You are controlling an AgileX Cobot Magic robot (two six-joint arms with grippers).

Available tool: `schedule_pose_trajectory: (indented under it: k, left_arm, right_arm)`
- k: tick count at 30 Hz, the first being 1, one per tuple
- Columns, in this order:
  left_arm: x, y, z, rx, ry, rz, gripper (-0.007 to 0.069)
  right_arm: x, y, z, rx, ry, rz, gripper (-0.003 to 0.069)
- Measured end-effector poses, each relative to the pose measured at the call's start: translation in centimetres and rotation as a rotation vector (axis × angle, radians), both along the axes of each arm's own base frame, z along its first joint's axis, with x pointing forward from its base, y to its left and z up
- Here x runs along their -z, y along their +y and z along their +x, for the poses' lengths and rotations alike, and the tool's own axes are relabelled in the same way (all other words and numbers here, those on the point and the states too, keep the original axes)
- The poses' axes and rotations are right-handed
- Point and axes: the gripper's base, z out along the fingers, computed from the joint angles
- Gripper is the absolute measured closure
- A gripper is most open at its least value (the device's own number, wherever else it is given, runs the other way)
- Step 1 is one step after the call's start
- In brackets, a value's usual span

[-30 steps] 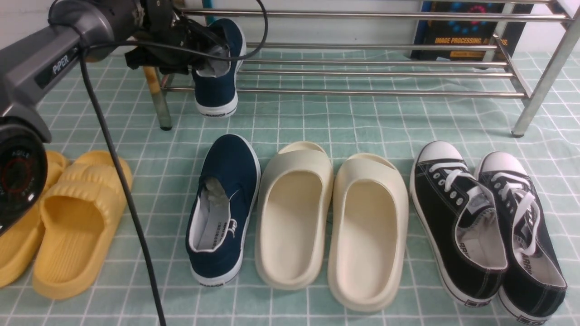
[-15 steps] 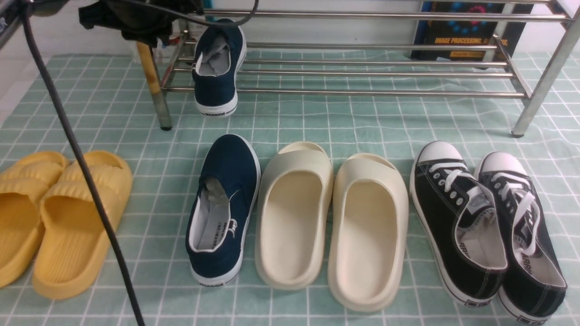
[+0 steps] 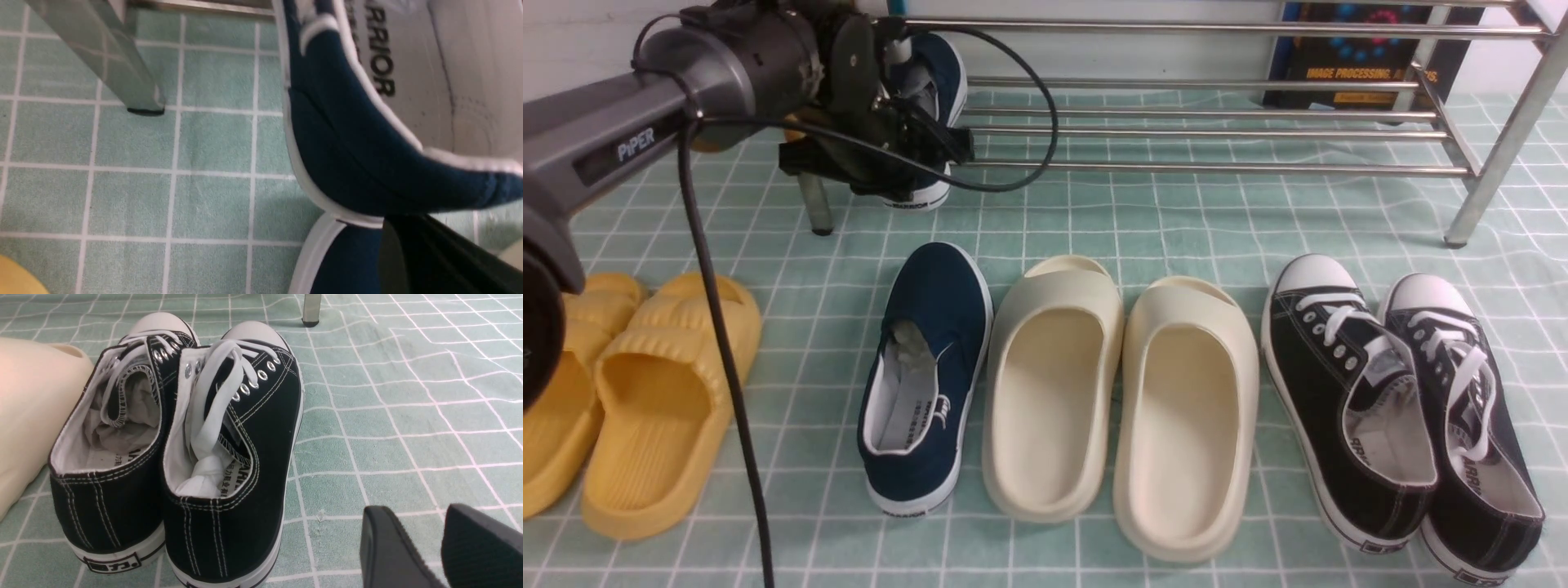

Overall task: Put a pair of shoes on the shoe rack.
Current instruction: Use the left arm to put a shoe into the shoe rack, then use the left arm to grab the shoe closest to it

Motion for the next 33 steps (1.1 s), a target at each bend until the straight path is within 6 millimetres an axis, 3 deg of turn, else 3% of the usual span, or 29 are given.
schedule_pose_trajectory:
  k: [7, 16, 19, 24, 25, 27, 28, 29, 30, 33]
  left_arm:
    - [-0.1, 1.6, 0.7, -0.066, -0.022, -0.036, 0.0638]
    - [-0.3, 1.5, 1.3, -0.068, -0.074, -0.056, 0.0637]
    - [-0.3, 1.6, 1.3, -0.069, -0.079, -0.058, 0.0585]
    - [-0.8, 1.7, 1.0, -0.071, -0.067, -0.053, 0.0436]
    - [-1.8, 1.8, 0.7, -0.075, -0.060, -0.050, 0.0364]
    - [-3.1, 1.9, 0.2, -0.077, -0.051, -0.042, 0.0314]
    - [-6.0, 2.2, -0.8, -0.072, -0.058, -0.030, 0.0251]
    - [-6.1, 2.2, -0.8, -0.073, -0.054, -0.029, 0.0244]
    - [-9.3, 2.6, -2.1, -0.064, -0.072, -0.016, 0.0202]
    - [-13.6, 3.2, -5.0, -0.040, -0.065, -0.002, 0.0172]
  right_arm:
    - [0.0, 0.0, 0.0, 0.000, 0.000, 0.000, 0.0412]
    - [0.0, 0.0, 0.0, 0.000, 0.000, 0.000, 0.0412]
    - [0.0, 0.0, 0.0, 0.000, 0.000, 0.000, 0.0412]
    - [0.0, 0.0, 0.0, 0.000, 0.000, 0.000, 0.0412]
    - [0.0, 0.0, 0.0, 0.000, 0.000, 0.000, 0.0412]
    - [0.0, 0.0, 0.0, 0.000, 0.000, 0.000, 0.0412]
    - [0.0, 0.0, 0.0, 0.000, 0.000, 0.000, 0.0412]
    - [0.0, 0.0, 0.0, 0.000, 0.000, 0.000, 0.0412]
    - [0.0, 0.0, 0.0, 0.000, 0.000, 0.000, 0.0412]
    - [0.0, 0.0, 0.0, 0.000, 0.000, 0.000, 0.0412]
